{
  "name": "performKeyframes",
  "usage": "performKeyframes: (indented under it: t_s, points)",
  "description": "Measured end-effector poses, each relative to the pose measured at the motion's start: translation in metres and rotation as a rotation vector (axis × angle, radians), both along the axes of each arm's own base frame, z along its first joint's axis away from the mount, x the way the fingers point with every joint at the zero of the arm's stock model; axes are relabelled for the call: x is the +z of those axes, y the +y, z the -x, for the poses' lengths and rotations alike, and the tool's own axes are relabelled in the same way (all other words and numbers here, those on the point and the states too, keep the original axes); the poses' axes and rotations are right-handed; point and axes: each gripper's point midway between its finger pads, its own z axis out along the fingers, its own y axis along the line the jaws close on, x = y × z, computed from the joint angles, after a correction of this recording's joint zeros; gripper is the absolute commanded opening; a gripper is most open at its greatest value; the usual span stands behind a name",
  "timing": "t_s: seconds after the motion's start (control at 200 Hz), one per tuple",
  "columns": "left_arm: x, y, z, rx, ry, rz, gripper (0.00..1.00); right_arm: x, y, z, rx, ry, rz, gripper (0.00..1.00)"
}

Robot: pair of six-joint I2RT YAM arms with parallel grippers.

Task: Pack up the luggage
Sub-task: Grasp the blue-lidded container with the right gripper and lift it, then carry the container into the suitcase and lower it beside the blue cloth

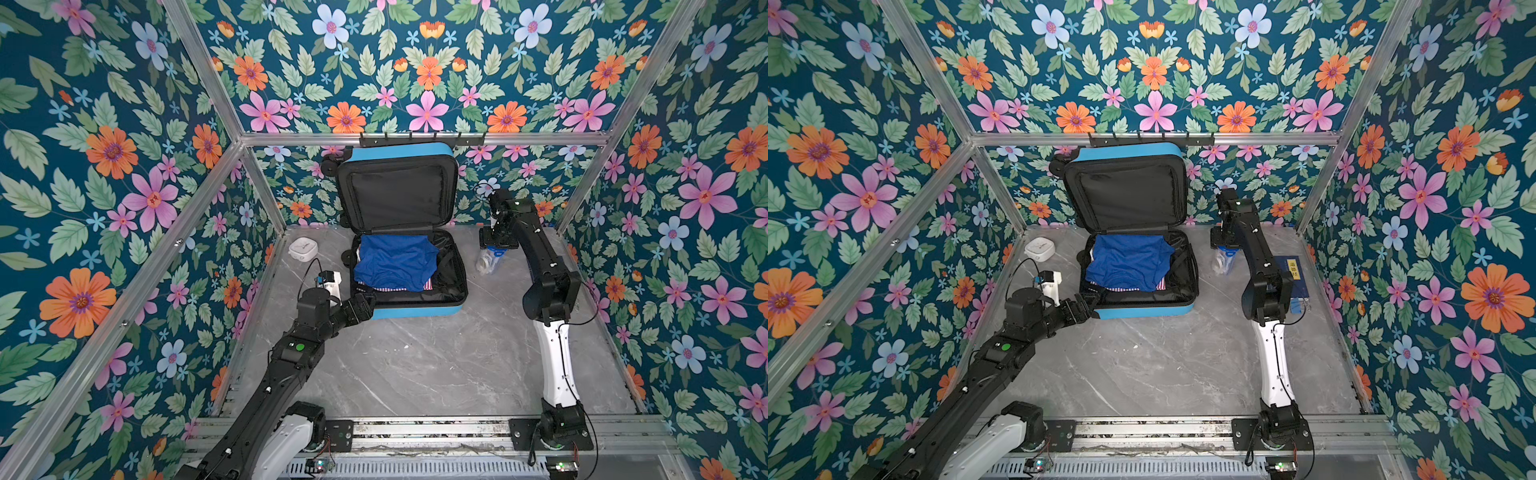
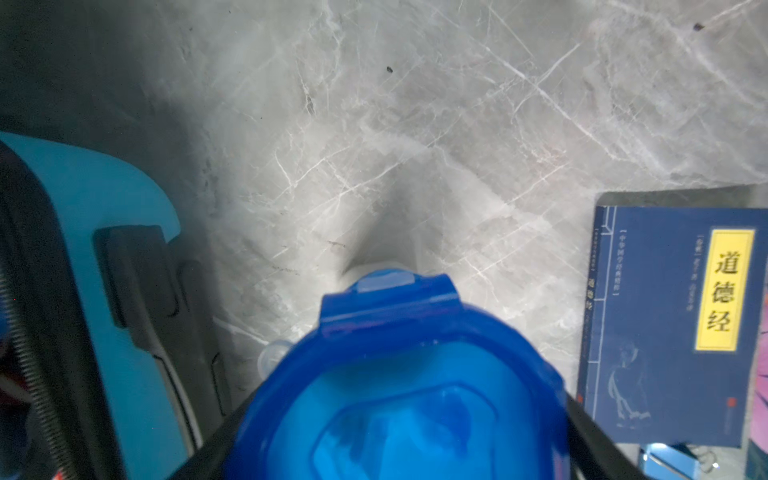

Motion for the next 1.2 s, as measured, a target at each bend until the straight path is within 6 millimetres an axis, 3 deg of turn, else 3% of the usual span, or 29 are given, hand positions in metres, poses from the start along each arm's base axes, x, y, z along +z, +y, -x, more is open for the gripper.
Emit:
performKeyframes:
  t_s: [0.135, 0.45, 0.57, 0.725, 0.875, 0.985, 1.1, 1.2]
  points:
    - [-0.005, 0.000, -0.003, 0.005, 0.019, -0.009, 1.00, 0.014, 0.001, 0.008, 0.004, -0.006, -0.006, 0.67]
    - [-0.007, -0.003, -0.014, 0.008, 0.033, -0.016, 1.00, 0.096, 0.001, 0.036, -0.027, -0.142, -0.077, 0.60]
    - [-0.010, -0.004, -0.022, 0.015, 0.042, -0.027, 1.00, 0.117, 0.013, 0.057, -0.018, -0.168, -0.137, 0.59]
    - [-0.018, -0.002, -0.033, 0.034, 0.067, -0.057, 1.00, 0.135, 0.046, 0.094, 0.029, -0.196, -0.226, 0.59]
    - [-0.015, 0.005, -0.046, 0.067, 0.064, -0.074, 1.00, 0.135, 0.083, 0.124, 0.056, -0.209, -0.340, 0.59]
    - [-0.009, 0.015, -0.055, 0.108, 0.050, -0.079, 1.00, 0.117, 0.121, 0.141, 0.073, -0.189, -0.443, 0.59]
    - [-0.003, 0.025, -0.060, 0.139, 0.038, -0.074, 1.00, 0.094, 0.163, 0.147, 0.068, -0.159, -0.555, 0.59]
    - [0.005, 0.029, -0.061, 0.149, 0.018, -0.075, 1.00, 0.085, 0.191, 0.137, 0.034, -0.161, -0.638, 0.59]
